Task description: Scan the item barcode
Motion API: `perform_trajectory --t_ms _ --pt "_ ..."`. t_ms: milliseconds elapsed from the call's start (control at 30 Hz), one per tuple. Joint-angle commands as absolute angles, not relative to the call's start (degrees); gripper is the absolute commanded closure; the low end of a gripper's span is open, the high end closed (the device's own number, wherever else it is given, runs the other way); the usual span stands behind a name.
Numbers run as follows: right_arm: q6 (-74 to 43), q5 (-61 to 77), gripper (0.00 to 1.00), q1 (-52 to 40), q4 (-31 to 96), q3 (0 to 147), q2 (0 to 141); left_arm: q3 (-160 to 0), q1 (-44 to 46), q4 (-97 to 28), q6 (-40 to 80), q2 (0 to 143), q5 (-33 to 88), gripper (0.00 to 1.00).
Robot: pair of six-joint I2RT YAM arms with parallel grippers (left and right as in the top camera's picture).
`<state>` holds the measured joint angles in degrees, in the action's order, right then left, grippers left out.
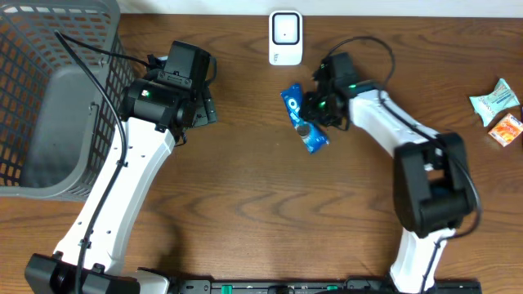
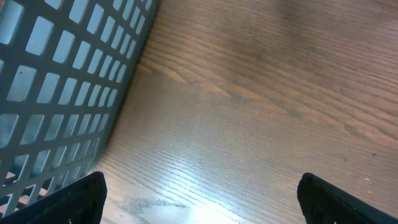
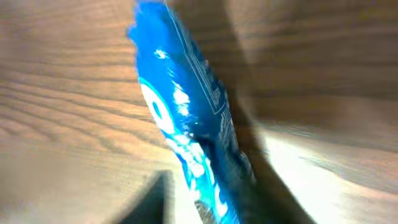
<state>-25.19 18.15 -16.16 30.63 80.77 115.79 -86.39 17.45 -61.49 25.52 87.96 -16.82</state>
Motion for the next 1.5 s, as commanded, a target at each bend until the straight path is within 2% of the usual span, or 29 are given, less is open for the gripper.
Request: perform_trajectory --t_ms 0,100,133,200,333,367,567,767,1033,1367,1433,1467 --pt "-24.93 17.87 0.41 -14.59 32.77 80.68 110.72 -86.48 17.32 -61.67 26.02 88.07 -17.19 0.02" --pt "-24.14 17.5 0.41 -13.96 34.68 80.68 109.91 -86.48 17.32 -61.67 26.02 88.07 -17.19 0.02" --pt "-24.14 17.5 0.44 -13.96 35.16 80.68 109.86 -86.48 17.32 -61.67 26.02 88.09 -17.19 0.02" --pt "-24.14 17.8 0.57 -14.04 36.14 80.68 109.86 -86.48 17.32 -61.65 26.02 88.07 -17.19 0.02" --pt "-24.1 19.84 0.94 -15.2 39.24 80.68 109.86 -86.48 17.32 -61.67 26.02 88.07 -17.19 0.02" --pt "-23.66 19.46 0.99 -15.64 40.14 80.66 109.86 -86.48 17.32 -61.65 26.02 88.07 -17.19 0.02" --pt "-22.68 12.95 0.99 -18.81 41.15 79.79 110.21 -86.48 17.32 -61.67 26.02 88.07 -17.19 0.02" --pt "-26.87 4.43 0.99 -20.69 40.95 79.68 114.1 -86.48 17.32 -61.65 26.02 88.07 -17.19 0.02" --pt "-29.32 -1.91 0.99 -19.4 43.97 79.68 121.03 -86.48 17.32 -61.67 26.02 88.07 -17.19 0.02" --pt "-29.36 -6.13 0.99 -18.81 50.41 83.83 114.56 -86.48 17.32 -61.67 26.02 88.07 -17.19 0.02" --pt "-29.34 -6.15 0.94 -18.83 49.69 84.9 112.62 -86.48 17.32 -61.65 26.02 88.07 -17.19 0.02" --pt "-29.34 -6.13 0.89 -18.83 48.4 85.14 111.66 -86.48 17.32 -61.65 26.04 88.07 -17.19 0.02"
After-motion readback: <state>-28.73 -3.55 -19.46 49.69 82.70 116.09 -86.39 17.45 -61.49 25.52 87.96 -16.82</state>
